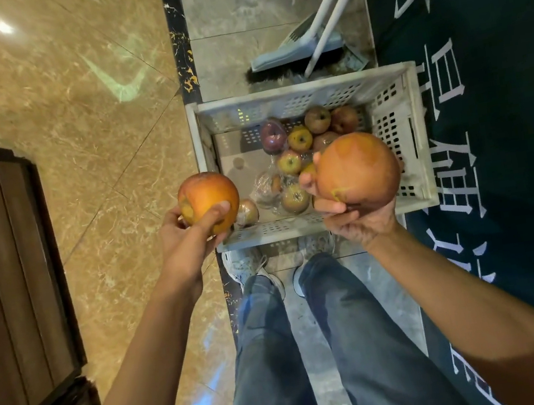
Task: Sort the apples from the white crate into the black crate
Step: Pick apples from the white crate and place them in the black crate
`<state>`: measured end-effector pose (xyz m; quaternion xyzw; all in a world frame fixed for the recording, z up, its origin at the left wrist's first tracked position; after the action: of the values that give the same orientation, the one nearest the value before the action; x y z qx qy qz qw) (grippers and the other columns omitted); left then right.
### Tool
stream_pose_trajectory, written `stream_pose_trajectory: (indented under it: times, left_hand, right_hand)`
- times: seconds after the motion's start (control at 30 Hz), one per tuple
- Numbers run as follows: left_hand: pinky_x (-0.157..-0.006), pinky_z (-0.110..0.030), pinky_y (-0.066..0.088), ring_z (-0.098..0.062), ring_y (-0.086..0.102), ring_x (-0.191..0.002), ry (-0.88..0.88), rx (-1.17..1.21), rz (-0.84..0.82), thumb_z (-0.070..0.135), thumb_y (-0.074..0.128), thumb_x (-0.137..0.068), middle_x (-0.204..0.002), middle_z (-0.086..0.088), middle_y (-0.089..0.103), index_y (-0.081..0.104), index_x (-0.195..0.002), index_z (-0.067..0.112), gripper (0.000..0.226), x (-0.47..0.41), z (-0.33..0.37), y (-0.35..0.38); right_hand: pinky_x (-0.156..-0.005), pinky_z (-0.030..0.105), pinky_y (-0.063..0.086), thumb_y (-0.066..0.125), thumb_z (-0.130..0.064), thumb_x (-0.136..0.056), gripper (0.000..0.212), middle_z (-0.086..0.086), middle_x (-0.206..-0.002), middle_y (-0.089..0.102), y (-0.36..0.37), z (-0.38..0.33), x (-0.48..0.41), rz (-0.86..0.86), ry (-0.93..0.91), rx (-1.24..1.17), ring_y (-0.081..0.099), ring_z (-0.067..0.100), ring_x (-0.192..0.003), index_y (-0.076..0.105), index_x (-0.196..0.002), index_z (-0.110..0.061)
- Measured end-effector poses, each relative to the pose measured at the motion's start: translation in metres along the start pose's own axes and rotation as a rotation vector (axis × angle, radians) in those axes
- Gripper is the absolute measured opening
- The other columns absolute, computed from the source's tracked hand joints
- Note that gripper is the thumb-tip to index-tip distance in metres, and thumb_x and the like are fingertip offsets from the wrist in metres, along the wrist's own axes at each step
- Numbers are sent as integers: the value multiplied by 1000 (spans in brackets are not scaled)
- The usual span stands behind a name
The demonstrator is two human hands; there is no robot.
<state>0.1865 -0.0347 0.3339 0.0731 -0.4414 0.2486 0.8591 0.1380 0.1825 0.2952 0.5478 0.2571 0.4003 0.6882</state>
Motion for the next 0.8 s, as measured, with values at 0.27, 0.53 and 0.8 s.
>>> stream_pose_trajectory:
  times: [0.27,0.53,0.8]
  left_hand:
    - [-68,-20,57,-14,63,-88,3,-19,-10,14,72,-79,-104,2,51,38,-121,15,54,7,2,-6]
    - [-80,-29,55,-17,63,-90,10,-19,0,15,73,-78,-105,-1,52,40,-122,13,55,7,10,-11]
    - [-80,-30,55,-14,62,-86,37,-22,-6,13,72,-80,-101,1,51,39,-117,15,49,8,16,-10]
  right_hand:
    - [-59,32,58,94,-38,-32,118,19,-129,52,31,-5,-4,632,-17,533,63,36,-97,41,-135,-14]
    - [-80,43,58,92,-26,-32,86,2,-117,56,40,16,-28,874,-161,734,61,24,-103,53,-109,-29]
    - [-91,24,44,86,-21,-57,80,1,-124,45,45,37,-26,794,-498,2229,45,12,-112,40,-122,-18]
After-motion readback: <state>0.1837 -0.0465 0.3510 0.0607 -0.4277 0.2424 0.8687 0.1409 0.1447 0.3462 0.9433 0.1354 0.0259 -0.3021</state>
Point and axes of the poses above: each hand's wrist, its own x-axis away from the middle knuckle, its own y-axis out of the palm, z = x × y, the point moved 1 cm from there along -x, towards the middle knuckle
